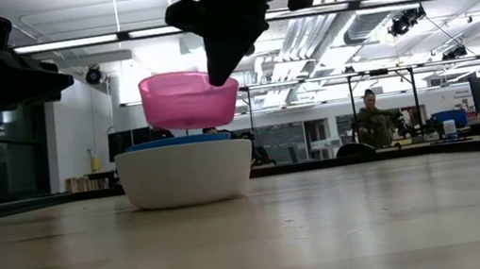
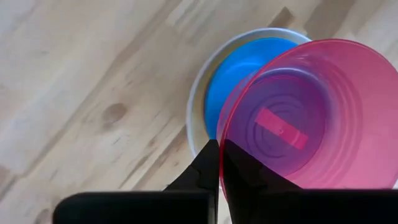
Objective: Nest bowls inside each other
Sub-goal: Stack the red bowl on top of the blue bowl
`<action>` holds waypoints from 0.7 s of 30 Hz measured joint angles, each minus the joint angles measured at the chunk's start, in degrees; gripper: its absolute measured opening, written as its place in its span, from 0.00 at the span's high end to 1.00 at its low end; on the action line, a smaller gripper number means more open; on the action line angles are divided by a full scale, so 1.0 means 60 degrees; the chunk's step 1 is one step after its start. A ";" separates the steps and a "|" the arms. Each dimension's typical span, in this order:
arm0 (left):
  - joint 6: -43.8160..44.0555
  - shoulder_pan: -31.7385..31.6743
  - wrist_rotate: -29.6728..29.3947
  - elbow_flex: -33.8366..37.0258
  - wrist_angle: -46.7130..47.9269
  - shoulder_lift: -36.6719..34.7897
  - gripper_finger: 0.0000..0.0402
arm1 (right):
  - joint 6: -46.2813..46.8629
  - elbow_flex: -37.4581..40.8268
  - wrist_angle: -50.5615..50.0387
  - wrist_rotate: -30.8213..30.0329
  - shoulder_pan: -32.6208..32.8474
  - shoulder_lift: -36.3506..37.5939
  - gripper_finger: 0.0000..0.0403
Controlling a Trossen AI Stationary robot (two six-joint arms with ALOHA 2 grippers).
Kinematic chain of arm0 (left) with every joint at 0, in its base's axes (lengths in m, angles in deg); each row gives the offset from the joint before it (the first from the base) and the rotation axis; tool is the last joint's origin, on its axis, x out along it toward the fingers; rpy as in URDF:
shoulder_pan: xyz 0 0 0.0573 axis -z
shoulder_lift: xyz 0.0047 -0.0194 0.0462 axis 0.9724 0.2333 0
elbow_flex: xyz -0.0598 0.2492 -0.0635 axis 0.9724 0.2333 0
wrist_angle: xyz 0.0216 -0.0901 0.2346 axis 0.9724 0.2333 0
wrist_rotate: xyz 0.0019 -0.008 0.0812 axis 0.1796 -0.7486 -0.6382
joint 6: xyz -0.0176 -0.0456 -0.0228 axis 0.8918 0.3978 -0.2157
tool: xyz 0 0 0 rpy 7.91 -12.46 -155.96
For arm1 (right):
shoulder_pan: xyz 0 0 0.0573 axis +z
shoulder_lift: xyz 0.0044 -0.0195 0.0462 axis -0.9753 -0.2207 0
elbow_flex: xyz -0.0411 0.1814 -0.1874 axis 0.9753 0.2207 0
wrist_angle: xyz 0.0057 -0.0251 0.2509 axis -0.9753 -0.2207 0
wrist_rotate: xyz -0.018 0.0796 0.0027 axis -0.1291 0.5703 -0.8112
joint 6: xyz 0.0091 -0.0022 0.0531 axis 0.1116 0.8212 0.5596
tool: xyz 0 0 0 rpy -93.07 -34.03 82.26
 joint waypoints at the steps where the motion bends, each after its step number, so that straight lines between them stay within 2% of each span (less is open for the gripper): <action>1: 0.0000 0.0000 0.0000 0.0000 0.0000 0.0000 0.95 | 0.0008 0.0000 -0.0050 0.0103 0.0000 0.0000 0.99; 21: 0.0000 0.0000 0.0000 0.0000 0.0002 0.0000 0.95 | -0.0448 0.0011 0.0373 0.0332 -0.0044 -0.0332 0.99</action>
